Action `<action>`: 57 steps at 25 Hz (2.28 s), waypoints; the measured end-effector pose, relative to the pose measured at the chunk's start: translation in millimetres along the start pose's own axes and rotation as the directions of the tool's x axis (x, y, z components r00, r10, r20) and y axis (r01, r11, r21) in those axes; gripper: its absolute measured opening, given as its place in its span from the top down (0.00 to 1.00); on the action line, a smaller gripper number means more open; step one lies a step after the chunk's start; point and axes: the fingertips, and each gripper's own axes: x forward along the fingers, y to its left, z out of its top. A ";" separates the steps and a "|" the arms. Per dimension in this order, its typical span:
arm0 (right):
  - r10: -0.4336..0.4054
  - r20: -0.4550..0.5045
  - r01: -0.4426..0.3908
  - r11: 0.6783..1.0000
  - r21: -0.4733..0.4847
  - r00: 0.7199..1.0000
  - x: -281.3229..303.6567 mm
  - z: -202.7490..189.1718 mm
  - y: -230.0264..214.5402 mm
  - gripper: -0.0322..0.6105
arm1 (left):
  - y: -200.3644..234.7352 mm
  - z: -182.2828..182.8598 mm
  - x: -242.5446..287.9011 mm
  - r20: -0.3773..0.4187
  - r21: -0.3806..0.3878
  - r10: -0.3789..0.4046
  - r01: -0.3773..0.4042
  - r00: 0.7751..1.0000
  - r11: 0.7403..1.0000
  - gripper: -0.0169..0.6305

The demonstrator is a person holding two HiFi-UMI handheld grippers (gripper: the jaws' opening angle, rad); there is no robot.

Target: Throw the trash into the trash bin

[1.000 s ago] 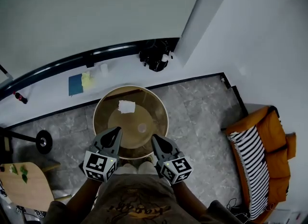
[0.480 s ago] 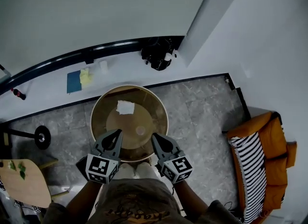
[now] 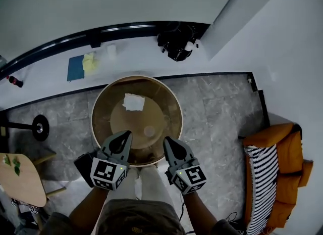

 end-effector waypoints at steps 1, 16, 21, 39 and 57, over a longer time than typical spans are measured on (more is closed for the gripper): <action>0.000 -0.006 0.000 1.000 -0.003 1.000 3.4 -6.6 -4.7 0.92 | 2.7 -7.7 5.3 -0.005 0.000 0.008 -0.008 1.000 1.000 0.95; -0.027 -0.082 0.026 1.000 -0.013 0.996 53.4 -127.9 -70.9 0.92 | 24.9 -147.4 80.9 -0.049 0.047 0.022 -0.019 0.999 0.999 0.94; -0.026 -0.100 0.028 1.000 0.011 0.995 57.9 -153.2 -74.6 0.92 | 29.0 -169.2 91.7 -0.067 0.045 0.014 -0.011 0.998 0.999 0.94; -0.044 -0.107 0.051 0.997 0.061 0.993 48.4 -164.3 -92.1 0.92 | -6.6 -207.4 135.4 -0.212 0.127 -0.096 0.125 0.973 0.984 0.47; -0.028 -0.141 0.041 0.995 0.088 0.990 35.7 -180.0 -99.5 0.92 | -12.1 -310.4 206.3 -0.378 0.277 -0.051 0.166 0.924 0.946 0.47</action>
